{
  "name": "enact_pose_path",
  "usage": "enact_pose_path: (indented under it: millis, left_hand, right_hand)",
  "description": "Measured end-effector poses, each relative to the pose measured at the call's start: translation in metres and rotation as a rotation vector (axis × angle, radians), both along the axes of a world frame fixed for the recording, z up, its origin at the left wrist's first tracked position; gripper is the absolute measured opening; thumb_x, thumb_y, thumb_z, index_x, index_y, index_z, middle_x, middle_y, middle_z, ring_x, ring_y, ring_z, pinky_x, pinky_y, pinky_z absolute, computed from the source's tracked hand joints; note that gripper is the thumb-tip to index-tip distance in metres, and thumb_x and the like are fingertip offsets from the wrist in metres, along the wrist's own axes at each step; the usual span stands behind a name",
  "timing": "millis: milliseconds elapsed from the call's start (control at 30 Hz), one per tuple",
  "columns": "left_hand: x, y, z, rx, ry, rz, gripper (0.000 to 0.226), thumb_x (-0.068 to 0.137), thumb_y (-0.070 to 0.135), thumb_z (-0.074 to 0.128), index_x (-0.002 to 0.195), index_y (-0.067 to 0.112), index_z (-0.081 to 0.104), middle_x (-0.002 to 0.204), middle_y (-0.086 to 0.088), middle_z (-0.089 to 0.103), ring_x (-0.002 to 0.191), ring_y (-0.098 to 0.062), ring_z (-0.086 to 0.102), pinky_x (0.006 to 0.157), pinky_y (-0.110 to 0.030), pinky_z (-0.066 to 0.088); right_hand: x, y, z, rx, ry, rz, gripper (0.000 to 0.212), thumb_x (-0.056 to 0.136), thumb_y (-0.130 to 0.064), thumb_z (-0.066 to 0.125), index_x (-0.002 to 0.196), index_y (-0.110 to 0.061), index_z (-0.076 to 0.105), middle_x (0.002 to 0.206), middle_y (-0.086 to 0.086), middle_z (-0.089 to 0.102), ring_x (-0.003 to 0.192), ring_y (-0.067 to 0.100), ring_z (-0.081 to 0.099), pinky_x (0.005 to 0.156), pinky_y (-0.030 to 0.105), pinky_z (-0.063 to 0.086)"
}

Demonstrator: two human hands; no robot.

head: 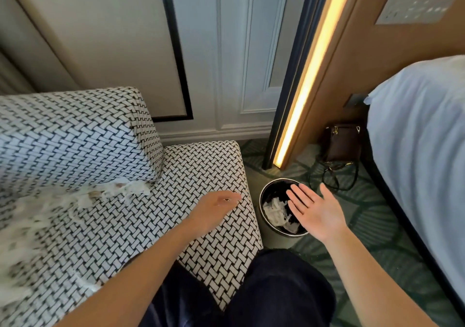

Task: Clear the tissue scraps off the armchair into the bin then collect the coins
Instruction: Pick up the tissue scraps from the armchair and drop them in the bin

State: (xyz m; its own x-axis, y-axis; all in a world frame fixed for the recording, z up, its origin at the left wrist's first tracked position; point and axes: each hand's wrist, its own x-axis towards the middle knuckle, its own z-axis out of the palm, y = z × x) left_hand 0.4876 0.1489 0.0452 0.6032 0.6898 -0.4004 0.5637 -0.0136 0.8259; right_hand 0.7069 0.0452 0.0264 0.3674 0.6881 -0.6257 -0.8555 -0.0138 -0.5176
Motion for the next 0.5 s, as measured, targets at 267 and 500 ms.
enact_pose_path:
  millis: [267,500]
  left_hand:
    - [-0.129,-0.014,0.004,0.101,-0.113,0.359,0.02,0.093,0.028,0.053,0.109,0.031,0.065,0.107,0.02,0.062,0.091,-0.003,0.056,0.069,-0.002,0.039]
    - [-0.243,-0.04,-0.025,0.132,-0.052,0.561,0.021,0.093,0.024,0.053,0.097,0.042,0.063,0.103,0.016,0.066,0.083,-0.014,0.057,0.067,-0.014,0.039]
  right_hand:
    - [-0.099,0.018,0.042,-0.008,-0.145,0.301,0.042,0.101,-0.032,0.037,0.133,-0.006,0.045,0.127,0.01,0.057,0.117,0.026,0.054,0.108,0.04,0.036]
    - [-0.2,0.047,0.06,0.02,-0.188,0.541,0.03,0.099,-0.024,0.042,0.119,-0.005,0.055,0.117,0.012,0.063,0.109,0.026,0.059,0.097,0.037,0.044]
